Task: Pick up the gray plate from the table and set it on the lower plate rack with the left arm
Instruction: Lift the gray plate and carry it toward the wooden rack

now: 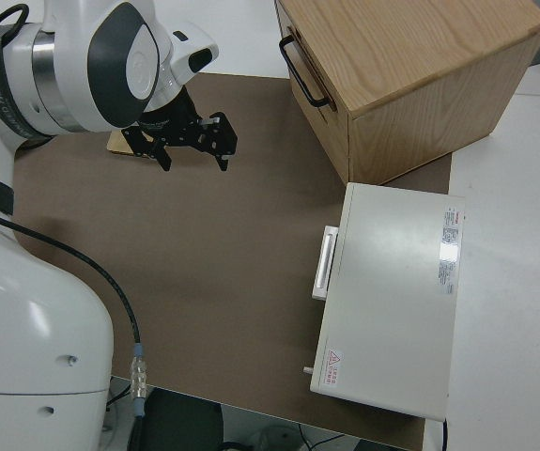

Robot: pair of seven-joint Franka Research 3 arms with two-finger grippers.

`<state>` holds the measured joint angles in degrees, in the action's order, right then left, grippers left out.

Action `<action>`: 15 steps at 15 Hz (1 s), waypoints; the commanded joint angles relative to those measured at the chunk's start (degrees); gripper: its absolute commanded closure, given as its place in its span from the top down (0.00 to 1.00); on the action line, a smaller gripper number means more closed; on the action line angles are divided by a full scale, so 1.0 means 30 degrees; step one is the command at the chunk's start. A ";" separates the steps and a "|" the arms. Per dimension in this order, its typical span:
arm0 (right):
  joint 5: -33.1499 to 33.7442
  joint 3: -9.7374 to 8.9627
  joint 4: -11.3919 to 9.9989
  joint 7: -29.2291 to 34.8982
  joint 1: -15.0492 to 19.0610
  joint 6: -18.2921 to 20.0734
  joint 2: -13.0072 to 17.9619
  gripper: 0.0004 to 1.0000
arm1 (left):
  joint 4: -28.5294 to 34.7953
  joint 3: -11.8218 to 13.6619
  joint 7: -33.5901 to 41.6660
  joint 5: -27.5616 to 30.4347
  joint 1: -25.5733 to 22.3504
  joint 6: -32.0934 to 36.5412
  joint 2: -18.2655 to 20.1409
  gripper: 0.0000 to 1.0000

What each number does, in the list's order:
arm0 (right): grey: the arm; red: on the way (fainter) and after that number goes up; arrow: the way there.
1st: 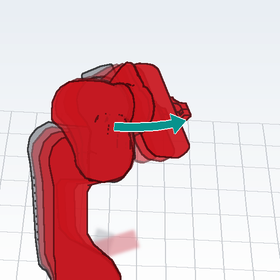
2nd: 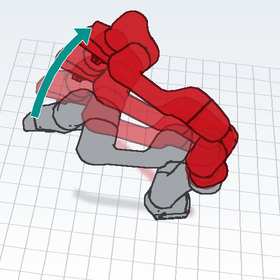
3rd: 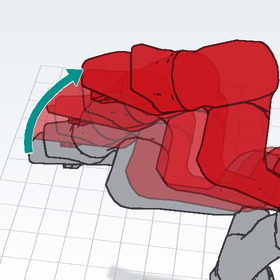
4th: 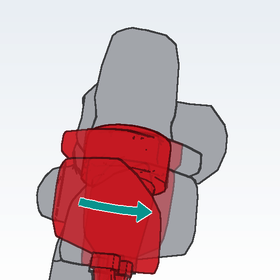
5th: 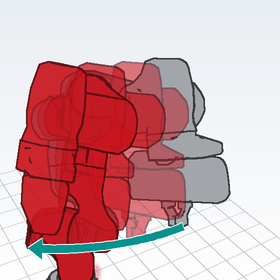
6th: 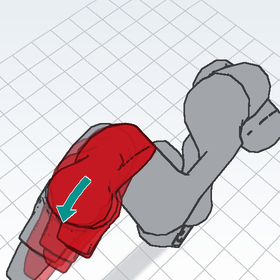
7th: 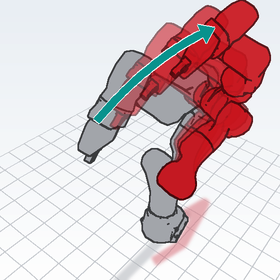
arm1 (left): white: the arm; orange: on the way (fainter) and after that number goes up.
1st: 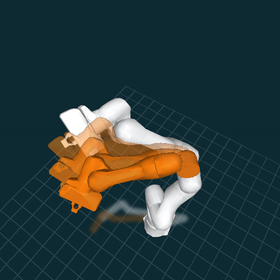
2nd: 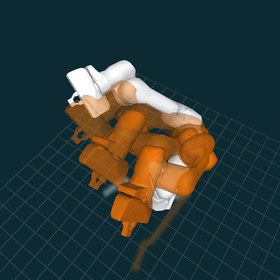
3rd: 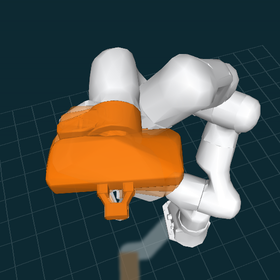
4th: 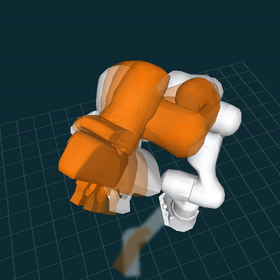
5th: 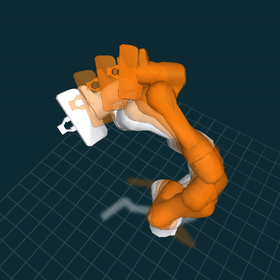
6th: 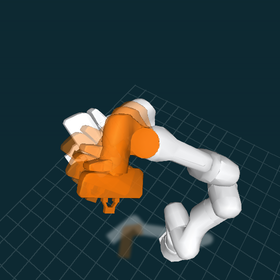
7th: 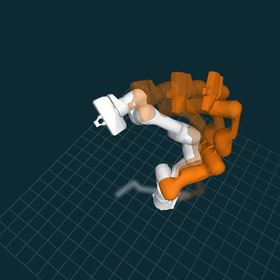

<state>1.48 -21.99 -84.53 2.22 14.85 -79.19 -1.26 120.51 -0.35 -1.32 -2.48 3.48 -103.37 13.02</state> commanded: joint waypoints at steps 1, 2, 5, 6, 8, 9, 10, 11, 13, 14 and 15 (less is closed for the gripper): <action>0.0123 -0.0404 0.0109 0.0226 0.0441 0.0206 0.0038 0.98 | -0.0590 -0.0059 -0.0203 -0.2448 0.0186 0.0939 -0.0267 0.00; 0.0123 -0.0404 0.0138 0.0226 0.0441 0.0206 0.0038 0.98 | -0.0591 -0.0059 -0.0262 -0.3237 0.0186 0.1115 -0.0268 0.00; 0.0123 -0.0404 0.0109 0.0226 0.0441 0.0206 0.0039 0.98 | -0.0591 -0.0204 -0.0320 -0.5610 0.0215 0.1350 -0.0297 0.00; 0.0123 -0.0404 0.0138 0.0226 0.0441 0.0206 0.0038 0.98 | -0.0620 -0.0263 -0.0582 -0.6488 0.0215 0.1555 -0.0326 0.00; 0.0123 -0.0404 0.0138 0.0226 0.0441 0.0206 0.0038 0.98 | -0.0620 -0.0642 -0.1897 -0.8391 0.0186 0.2168 -0.0385 0.00; 0.0123 -0.0404 0.0138 0.0226 0.0441 0.0206 0.0038 0.98 | -0.0620 -0.0761 -0.2048 -0.9474 0.0186 0.2520 -0.0559 0.00; 0.0123 -0.0375 0.0138 0.0226 0.0441 0.0235 0.0038 0.98 | -0.0620 -0.0878 -0.2020 -1.0413 0.0215 0.2697 -0.0619 0.00; 0.0123 -0.0404 0.0138 0.0226 0.0441 0.0206 0.0038 0.98 | -0.0620 -0.0966 -0.2049 -1.1061 0.0186 0.2757 -0.0619 0.00; 0.0123 -0.0375 0.0109 0.0226 0.0441 0.0206 0.0038 0.98 | -0.0620 -0.0967 -0.1961 -1.2320 0.0186 0.3020 -0.0852 0.00; 0.0123 -0.0404 0.0109 0.0226 0.0441 0.0206 0.0038 0.98 | -0.0620 -0.0938 -0.1903 -1.3139 0.0128 0.3224 -0.0912 0.00; 0.0123 -0.0404 0.0138 0.0226 0.0441 0.0206 0.0067 0.98 | -0.0591 -0.0938 -0.1845 -1.3698 0.0098 0.3372 -0.1057 0.00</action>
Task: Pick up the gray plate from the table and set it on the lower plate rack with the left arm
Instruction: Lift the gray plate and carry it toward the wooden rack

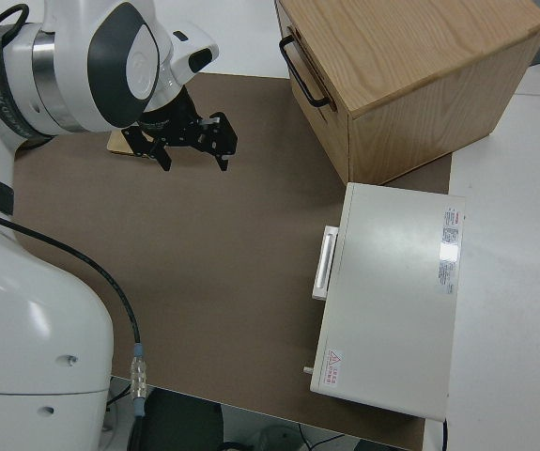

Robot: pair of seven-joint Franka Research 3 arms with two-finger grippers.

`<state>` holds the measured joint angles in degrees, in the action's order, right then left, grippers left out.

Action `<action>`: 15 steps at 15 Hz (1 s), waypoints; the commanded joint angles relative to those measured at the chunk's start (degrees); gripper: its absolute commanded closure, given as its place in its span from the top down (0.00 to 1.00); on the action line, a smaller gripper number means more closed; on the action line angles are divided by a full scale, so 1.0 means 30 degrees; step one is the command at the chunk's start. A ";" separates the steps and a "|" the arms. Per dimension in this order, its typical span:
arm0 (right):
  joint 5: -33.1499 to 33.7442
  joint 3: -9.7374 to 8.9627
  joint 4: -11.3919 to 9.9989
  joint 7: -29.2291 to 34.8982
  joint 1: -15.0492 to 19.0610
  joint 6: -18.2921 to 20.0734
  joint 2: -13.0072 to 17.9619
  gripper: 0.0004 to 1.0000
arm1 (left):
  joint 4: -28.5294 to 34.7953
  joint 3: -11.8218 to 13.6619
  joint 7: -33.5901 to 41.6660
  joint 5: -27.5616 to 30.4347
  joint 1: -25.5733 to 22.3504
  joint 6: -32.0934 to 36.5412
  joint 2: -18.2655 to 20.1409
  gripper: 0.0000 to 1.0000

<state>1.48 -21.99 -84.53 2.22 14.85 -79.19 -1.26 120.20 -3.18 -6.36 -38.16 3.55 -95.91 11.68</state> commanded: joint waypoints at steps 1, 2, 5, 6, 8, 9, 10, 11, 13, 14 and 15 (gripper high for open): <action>0.0123 -0.0404 0.0138 0.0226 0.0441 0.0206 0.0039 0.98 | -0.0487 0.0006 -0.0137 -0.2187 0.0019 0.1088 -0.0757 0.00; 0.0123 -0.0404 0.0138 0.0226 0.0441 0.0206 0.0038 0.98 | -0.0487 0.0006 -0.0078 -0.2597 -0.0011 0.1265 -0.0817 0.00; 0.0123 -0.0404 0.0109 0.0226 0.0441 0.0206 0.0039 0.98 | -0.0429 0.0123 -0.0107 -0.3157 -0.0128 0.1966 -0.1283 0.00; 0.0123 -0.0404 0.0109 0.0226 0.0441 0.0206 0.0067 0.98 | -0.0429 0.0181 -0.0165 -0.3506 -0.0129 0.2259 -0.1576 0.00; 0.0123 -0.0375 0.0138 0.0226 0.0441 0.0206 0.0038 0.98 | -0.0429 0.0182 -0.0545 -0.3772 -0.0158 0.3109 -0.2192 0.00; 0.0123 -0.0404 0.0138 0.0226 0.0441 0.0206 0.0038 0.98 | -0.0400 0.0182 -0.1156 -0.3802 -0.0129 0.3402 -0.2310 0.00; 0.0123 -0.0404 0.0138 0.0226 0.0441 0.0206 0.0038 0.98 | -0.0313 0.0182 -0.1771 -0.3803 -0.0100 0.3492 -0.2747 0.00; 0.0123 -0.0404 0.0109 0.0226 0.0441 0.0206 0.0038 0.98 | -0.0196 0.0182 -0.2560 -0.3832 -0.0012 0.3609 -0.3157 0.00; 0.0123 -0.0404 0.0138 0.0226 0.0441 0.0206 0.0039 0.98 | -0.0078 0.0182 -0.3414 -0.3832 0.0135 0.3610 -0.3657 0.00; 0.0123 -0.0404 0.0138 0.0226 0.0441 0.0206 0.0038 0.98 | 0.0039 0.0153 -0.3824 -0.3832 0.0164 0.3610 -0.3804 0.00; 0.0123 -0.0404 0.0138 0.0226 0.0441 0.0206 0.0038 0.98 | 0.0127 0.0124 -0.4205 -0.3832 0.0164 0.3552 -0.3951 0.00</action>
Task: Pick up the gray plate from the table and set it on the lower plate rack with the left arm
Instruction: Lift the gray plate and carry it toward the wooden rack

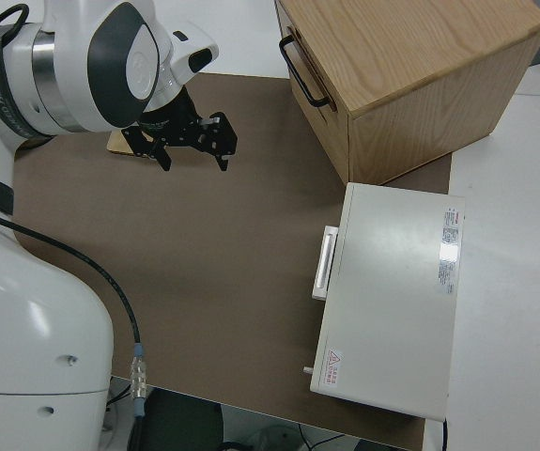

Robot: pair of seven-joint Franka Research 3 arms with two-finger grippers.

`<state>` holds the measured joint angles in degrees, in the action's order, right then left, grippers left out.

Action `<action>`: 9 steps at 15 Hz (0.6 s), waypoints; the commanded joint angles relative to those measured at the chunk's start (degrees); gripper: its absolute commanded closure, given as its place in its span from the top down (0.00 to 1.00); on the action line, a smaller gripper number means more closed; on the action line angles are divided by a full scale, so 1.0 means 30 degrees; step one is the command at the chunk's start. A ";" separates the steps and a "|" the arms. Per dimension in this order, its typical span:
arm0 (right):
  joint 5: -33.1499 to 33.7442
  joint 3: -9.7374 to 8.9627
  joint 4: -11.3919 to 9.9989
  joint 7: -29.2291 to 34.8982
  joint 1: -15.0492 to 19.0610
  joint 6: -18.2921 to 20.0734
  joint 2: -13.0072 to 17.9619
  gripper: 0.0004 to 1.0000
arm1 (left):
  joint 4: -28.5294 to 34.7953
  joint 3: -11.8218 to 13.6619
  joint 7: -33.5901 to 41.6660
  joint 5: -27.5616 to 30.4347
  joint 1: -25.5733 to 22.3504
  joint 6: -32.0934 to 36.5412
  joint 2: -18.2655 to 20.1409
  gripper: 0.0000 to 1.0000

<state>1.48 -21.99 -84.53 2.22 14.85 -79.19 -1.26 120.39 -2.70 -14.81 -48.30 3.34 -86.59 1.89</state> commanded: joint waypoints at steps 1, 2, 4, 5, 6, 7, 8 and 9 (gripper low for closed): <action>0.0123 -0.0404 0.0109 0.0226 0.0441 0.0206 0.0038 0.98 | 0.0212 -0.0124 -0.1913 -0.0423 0.0264 0.0417 -0.0978 0.00; 0.0123 -0.0404 0.0138 0.0226 0.0441 0.0206 0.0038 0.98 | 0.0213 -0.0154 -0.2179 -0.0365 0.0264 0.0359 -0.1213 0.00; 0.0123 -0.0375 0.0109 0.0226 0.0441 0.0206 0.0038 0.98 | 0.0213 -0.0184 -0.2211 -0.0219 0.0264 0.0242 -0.1390 0.02; 0.0123 -0.0404 0.0138 0.0226 0.0441 0.0206 0.0038 0.98 | 0.0213 -0.0184 -0.2066 -0.0189 0.0235 0.0241 -0.1362 0.14; 0.0123 -0.0404 0.0138 0.0226 0.0441 0.0206 0.0038 0.98 | 0.0213 -0.0184 -0.1948 -0.0189 0.0235 0.0241 -0.1361 0.32; 0.0123 -0.0404 0.0138 0.0226 0.0441 0.0206 0.0038 0.98 | 0.0213 -0.0184 -0.1889 -0.0160 0.0235 0.0241 -0.1390 0.50; 0.0123 -0.0404 0.0138 0.0226 0.0441 0.0206 0.0067 0.98 | 0.0213 -0.0184 -0.1860 -0.0159 0.0235 0.0241 -0.1391 0.62; 0.0123 -0.0375 0.0138 0.0226 0.0441 0.0206 0.0039 0.98 | 0.0213 -0.0184 -0.1801 -0.0159 0.0235 0.0241 -0.1391 0.67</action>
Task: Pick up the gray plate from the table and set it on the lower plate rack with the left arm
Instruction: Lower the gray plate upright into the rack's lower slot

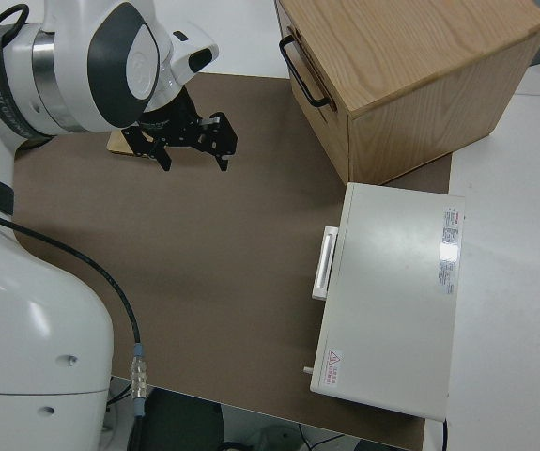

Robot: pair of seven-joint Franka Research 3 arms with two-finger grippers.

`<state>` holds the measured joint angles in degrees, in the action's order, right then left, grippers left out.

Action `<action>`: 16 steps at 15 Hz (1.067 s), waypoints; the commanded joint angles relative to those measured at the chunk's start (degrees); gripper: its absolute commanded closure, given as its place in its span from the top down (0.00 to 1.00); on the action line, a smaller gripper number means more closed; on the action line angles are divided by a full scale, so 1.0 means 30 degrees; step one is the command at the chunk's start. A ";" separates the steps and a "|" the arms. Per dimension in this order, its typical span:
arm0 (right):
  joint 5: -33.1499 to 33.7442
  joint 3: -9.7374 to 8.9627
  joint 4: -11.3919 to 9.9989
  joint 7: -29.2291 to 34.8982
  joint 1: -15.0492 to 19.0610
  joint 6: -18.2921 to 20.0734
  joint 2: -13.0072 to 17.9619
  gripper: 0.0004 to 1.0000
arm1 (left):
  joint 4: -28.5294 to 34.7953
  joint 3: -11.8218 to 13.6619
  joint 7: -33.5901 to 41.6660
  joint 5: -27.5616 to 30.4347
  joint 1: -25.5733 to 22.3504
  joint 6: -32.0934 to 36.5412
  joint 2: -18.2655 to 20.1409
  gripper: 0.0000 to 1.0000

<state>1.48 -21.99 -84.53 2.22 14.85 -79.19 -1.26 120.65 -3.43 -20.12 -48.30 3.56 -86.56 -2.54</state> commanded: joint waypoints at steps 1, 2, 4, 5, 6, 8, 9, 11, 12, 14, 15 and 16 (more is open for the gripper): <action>0.0123 -0.0404 0.0109 0.0226 0.0441 0.0206 0.0038 0.98 | 0.0125 0.0058 -0.0004 -0.0131 0.0161 0.0231 0.0086 0.72; 0.0123 -0.0375 0.0138 0.0226 0.0441 0.0235 0.0038 0.98 | 0.0125 0.0058 0.0112 -0.0131 0.0161 0.0231 0.0115 0.88; 0.0123 -0.0404 0.0109 0.0226 0.0441 0.0206 0.0038 0.98 | 0.0125 0.0058 0.0172 -0.0102 0.0132 0.0231 0.0174 1.00; 0.0123 -0.0404 0.0138 0.0226 0.0441 0.0206 0.0038 0.98 | 0.0125 0.0058 0.0201 -0.0102 0.0132 0.0231 0.0203 1.00; 0.0123 -0.0404 0.0109 0.0226 0.0441 0.0206 0.0038 0.98 | 0.0096 0.0058 0.0201 0.0072 0.0103 0.0231 0.0262 1.00; 0.0123 -0.0404 0.0109 0.0226 0.0441 0.0235 0.0039 0.98 | -0.0225 0.0087 0.0958 0.1035 0.0015 0.0231 0.0408 1.00; 0.0123 -0.0404 0.0138 0.0226 0.0441 0.0206 0.0038 0.98 | -0.0430 0.0145 0.1398 0.1592 0.0014 0.0231 0.0525 1.00; 0.0123 -0.0404 0.0138 0.0226 0.0441 0.0206 0.0067 0.98 | -0.1508 0.0233 0.2567 0.3140 -0.0015 0.0434 0.0847 1.00; 0.0123 -0.0404 0.0138 0.0226 0.0441 0.0206 0.0039 0.98 | -0.2096 0.0292 0.3212 0.3875 -0.0015 0.0465 0.0877 1.00; 0.0123 -0.0404 0.0109 0.0226 0.0441 0.0206 0.0038 0.98 | -0.3355 0.0351 0.4269 0.5427 -0.0102 0.0669 0.0877 1.00; 0.0123 -0.0375 0.0138 0.0226 0.0441 0.0206 0.0038 0.98 | -0.4203 0.0409 0.4737 0.6886 -0.0132 0.0786 0.0877 1.00; 0.0123 -0.0404 0.0138 0.0226 0.0441 0.0206 0.0038 0.98 | -0.4530 0.0467 0.4858 0.7857 -0.0161 0.0788 0.0877 1.00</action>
<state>1.48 -21.99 -84.53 2.22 14.85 -79.19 -1.26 111.94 -2.63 -8.96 -32.54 3.40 -85.77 0.08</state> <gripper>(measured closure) 0.013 0.004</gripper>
